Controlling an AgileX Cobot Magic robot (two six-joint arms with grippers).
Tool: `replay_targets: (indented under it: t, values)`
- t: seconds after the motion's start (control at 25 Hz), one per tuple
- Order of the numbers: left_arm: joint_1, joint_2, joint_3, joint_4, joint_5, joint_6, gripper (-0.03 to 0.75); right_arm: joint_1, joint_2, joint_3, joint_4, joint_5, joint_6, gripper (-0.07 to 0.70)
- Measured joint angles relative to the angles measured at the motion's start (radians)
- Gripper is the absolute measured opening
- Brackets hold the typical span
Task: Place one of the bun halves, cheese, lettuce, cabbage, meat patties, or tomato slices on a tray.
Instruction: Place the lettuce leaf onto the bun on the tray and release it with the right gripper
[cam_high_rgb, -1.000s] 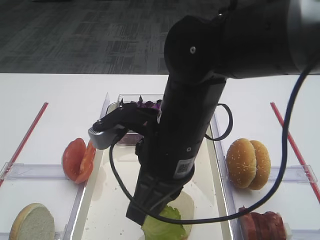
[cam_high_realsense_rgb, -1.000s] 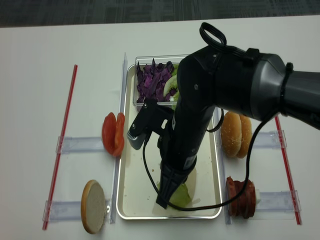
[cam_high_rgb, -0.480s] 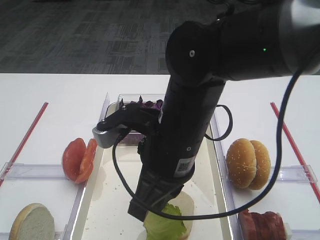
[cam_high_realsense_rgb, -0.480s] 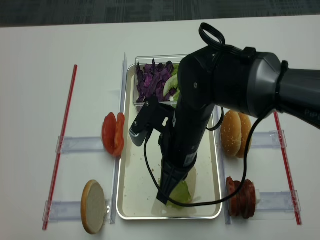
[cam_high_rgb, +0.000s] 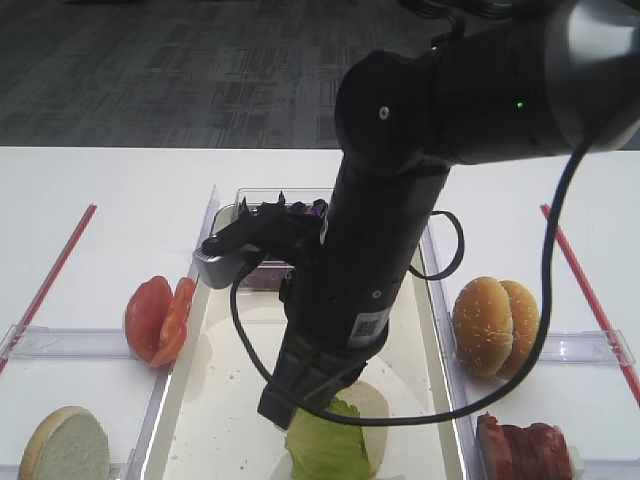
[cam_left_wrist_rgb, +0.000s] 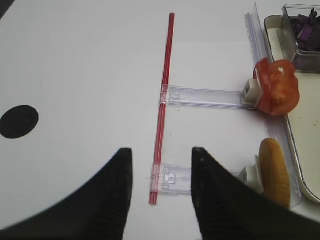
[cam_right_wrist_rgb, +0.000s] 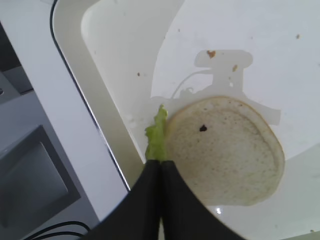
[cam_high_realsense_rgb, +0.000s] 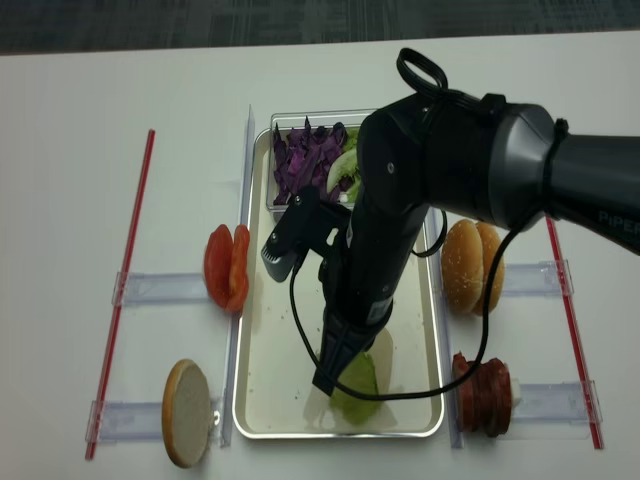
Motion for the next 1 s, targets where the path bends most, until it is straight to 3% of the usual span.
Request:
replay_targets:
  t: [1.0]
  values:
    - [0.000, 0.000, 0.000, 0.000, 0.000, 0.000, 0.271, -0.023, 0.012, 0.000, -0.064, -0.032, 0.030, 0.027]
